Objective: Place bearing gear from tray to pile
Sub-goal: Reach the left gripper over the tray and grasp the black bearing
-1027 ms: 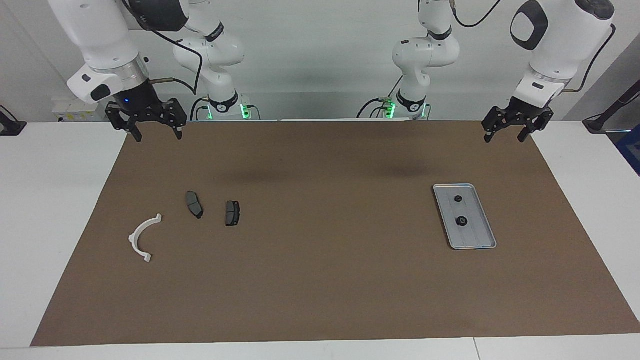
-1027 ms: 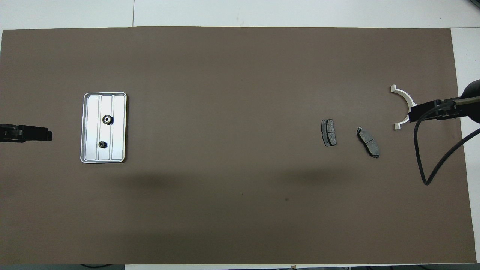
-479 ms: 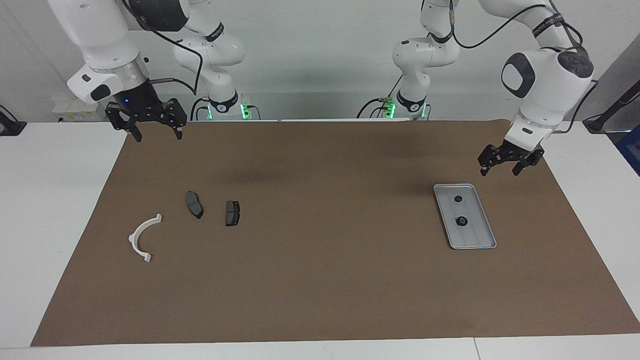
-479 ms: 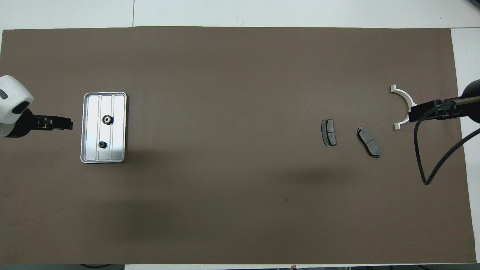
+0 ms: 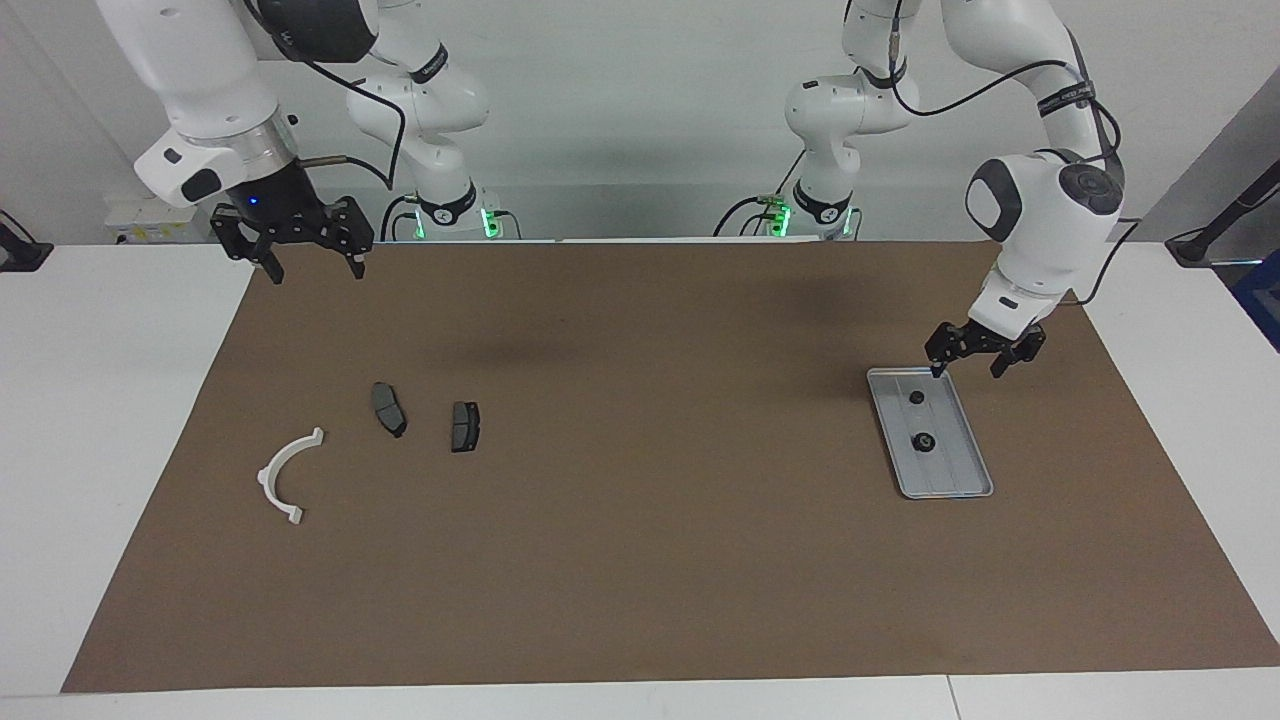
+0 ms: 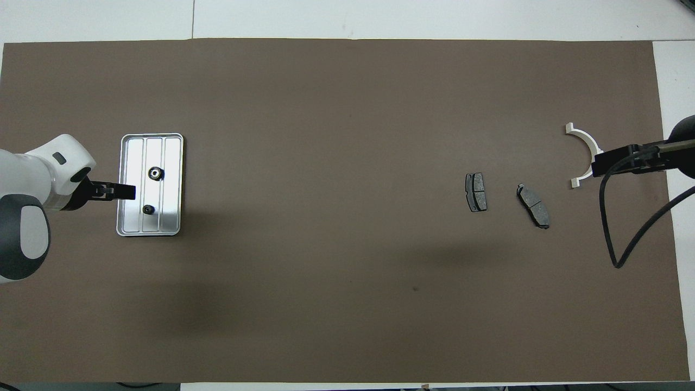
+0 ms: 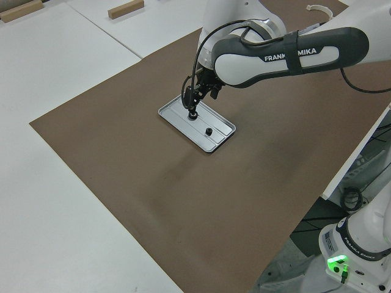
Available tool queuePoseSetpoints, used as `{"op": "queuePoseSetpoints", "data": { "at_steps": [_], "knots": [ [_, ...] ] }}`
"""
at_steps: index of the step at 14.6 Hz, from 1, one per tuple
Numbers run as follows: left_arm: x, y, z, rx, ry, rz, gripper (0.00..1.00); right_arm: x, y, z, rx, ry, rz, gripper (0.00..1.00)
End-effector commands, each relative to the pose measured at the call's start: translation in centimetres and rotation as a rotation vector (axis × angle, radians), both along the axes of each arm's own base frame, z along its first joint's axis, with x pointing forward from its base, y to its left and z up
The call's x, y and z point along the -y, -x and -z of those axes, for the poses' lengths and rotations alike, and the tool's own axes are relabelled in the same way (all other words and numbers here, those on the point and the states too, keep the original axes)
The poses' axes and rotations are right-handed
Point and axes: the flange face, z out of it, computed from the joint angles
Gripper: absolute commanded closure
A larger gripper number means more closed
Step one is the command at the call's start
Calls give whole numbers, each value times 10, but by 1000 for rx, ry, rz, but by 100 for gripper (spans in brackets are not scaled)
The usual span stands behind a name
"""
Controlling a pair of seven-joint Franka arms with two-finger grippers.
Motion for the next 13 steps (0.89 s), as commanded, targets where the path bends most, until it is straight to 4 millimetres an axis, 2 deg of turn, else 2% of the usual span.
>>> {"op": "queuePoseSetpoints", "data": {
  "at_steps": [1,5,13],
  "knots": [
    [7,11,15,6,3,20,1,3,7,-2,4,-9,2,0],
    [14,20,45,9,2,34,1,4,7,-3,6,-9,0,0],
    [18,17,71,-14,2,38,2,5,8,-3,1,-10,0,0]
  ]
}}
